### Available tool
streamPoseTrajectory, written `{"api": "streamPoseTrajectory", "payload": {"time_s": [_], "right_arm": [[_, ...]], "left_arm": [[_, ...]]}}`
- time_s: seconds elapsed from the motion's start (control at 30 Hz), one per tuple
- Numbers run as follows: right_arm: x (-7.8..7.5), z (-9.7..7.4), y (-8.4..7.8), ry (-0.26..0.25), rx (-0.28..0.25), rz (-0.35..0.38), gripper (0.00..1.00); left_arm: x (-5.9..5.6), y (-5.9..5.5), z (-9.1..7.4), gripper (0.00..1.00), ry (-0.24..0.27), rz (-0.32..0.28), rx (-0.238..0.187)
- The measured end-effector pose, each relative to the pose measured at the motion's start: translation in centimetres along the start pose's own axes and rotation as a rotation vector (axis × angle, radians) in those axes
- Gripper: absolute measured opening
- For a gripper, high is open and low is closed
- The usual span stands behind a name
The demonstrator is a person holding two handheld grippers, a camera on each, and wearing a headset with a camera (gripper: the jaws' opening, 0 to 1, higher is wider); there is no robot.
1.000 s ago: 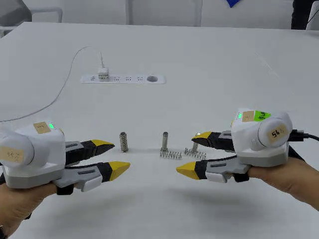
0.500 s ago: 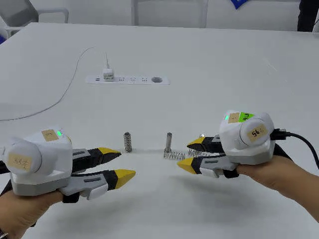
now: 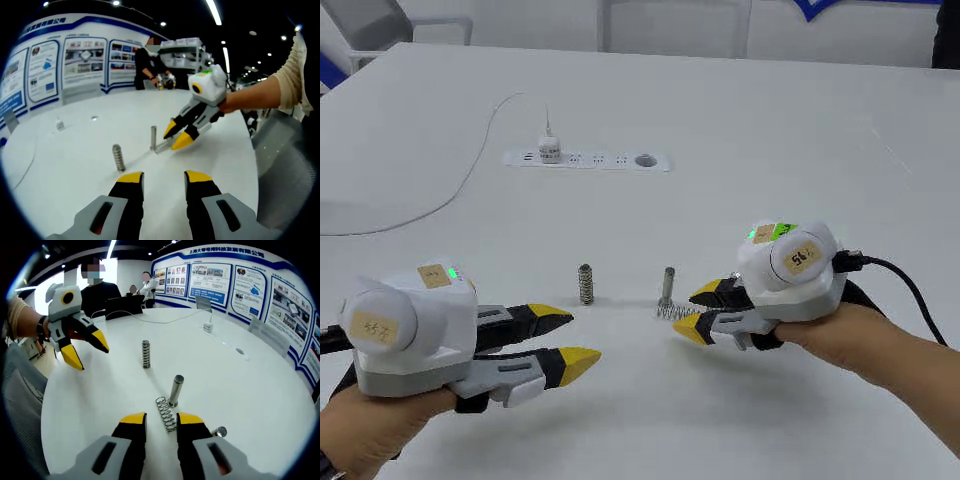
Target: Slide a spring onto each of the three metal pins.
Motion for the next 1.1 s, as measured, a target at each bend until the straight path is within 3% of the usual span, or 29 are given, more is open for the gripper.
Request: {"api": "streamPoseTrajectory", "payload": {"time_s": [0.7,1.1], "right_arm": [[1.2,0.7,-0.9,0.061,0.058,0.021,0.16],[1.7,0.5,-0.8,0.078,0.054,0.011,0.12]], "left_arm": [[0.0,-0.1,0.0,0.3,-0.006,-0.002,0.004],[-0.2,0.1,0.4,0.28,-0.017,0.013,0.014]]}}
Point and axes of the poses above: the centre of the closed fingertips' face, and the gripper's own axes: z roughly forward along the fingers, x roughly to its left, y roughly out of its top, the point moved 4 cm from there along -z, roughly backward along the fingers, and after that the axes turned 12 degrees about -z, right-handed, at the moved point
